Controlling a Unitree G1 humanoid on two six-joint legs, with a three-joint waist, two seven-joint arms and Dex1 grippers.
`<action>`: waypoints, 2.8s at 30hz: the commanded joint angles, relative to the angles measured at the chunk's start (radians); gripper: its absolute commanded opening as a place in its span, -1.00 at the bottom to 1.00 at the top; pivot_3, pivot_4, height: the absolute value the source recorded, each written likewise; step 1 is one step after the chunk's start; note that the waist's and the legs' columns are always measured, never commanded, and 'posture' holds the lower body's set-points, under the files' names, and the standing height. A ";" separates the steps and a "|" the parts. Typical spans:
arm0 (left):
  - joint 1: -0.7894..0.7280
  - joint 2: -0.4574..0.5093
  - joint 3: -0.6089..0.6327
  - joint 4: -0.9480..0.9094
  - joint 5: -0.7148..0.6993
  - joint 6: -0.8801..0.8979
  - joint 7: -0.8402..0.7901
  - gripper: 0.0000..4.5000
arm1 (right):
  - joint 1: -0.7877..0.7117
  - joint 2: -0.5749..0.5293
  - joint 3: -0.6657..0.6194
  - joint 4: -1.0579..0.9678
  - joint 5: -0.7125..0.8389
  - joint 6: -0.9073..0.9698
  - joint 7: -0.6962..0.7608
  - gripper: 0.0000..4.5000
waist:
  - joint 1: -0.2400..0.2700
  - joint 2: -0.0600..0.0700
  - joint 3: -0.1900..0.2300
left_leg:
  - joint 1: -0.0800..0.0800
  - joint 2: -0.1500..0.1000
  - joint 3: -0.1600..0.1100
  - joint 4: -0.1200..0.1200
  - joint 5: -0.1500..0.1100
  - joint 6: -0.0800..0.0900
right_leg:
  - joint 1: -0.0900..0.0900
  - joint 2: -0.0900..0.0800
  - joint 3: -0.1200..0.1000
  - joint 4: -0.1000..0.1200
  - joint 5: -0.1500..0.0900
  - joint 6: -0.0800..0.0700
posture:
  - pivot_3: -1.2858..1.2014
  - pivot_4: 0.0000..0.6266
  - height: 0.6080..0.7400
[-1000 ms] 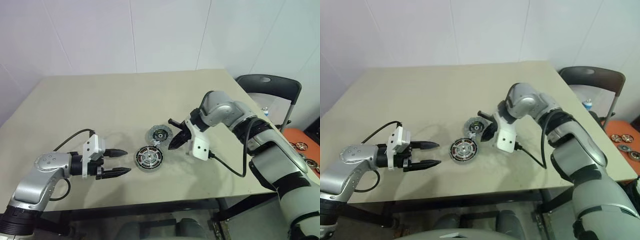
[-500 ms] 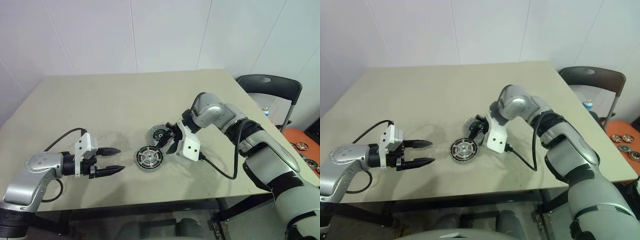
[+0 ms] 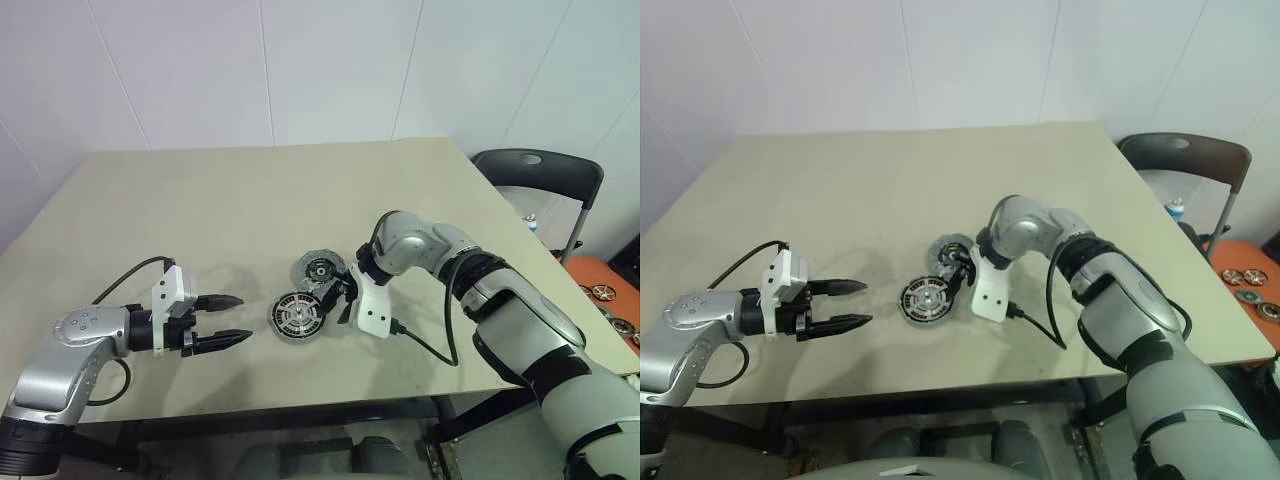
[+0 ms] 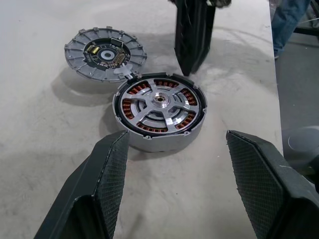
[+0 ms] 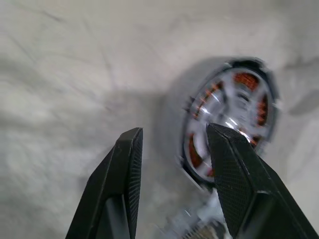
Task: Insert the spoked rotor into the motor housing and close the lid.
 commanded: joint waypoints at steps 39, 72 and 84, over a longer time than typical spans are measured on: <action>-0.026 -0.044 -0.041 0.013 0.020 -0.014 0.040 0.47 | 0.010 0.049 -0.102 -0.179 0.130 0.558 0.167 -0.93 | 0.001 0.000 0.000 | 0.008 0.001 0.000 -0.001 0.000 0.000 | 0.008 0.001 0.000 0.000 0.000 0.000 | 0.03 -1.00 1.00; -0.079 -0.111 -0.099 0.054 0.061 -0.031 0.054 0.47 | 0.010 0.167 -0.052 -0.443 0.098 2.060 0.213 -0.93 | 0.000 -0.002 -0.001 | -0.007 -0.001 0.000 0.002 0.000 0.000 | -0.006 0.001 -0.001 0.001 0.001 0.001 | 0.03 -1.00 1.00; -0.025 -0.107 -0.084 -0.020 0.041 0.001 0.103 0.47 | -0.025 0.260 -0.077 -0.275 0.105 1.985 0.131 -0.57 | -0.026 -0.007 -0.004 | 0.010 0.002 -0.006 0.000 -0.001 -0.004 | 0.006 0.009 -0.001 0.001 0.002 -0.005 | 0.03 -1.00 1.00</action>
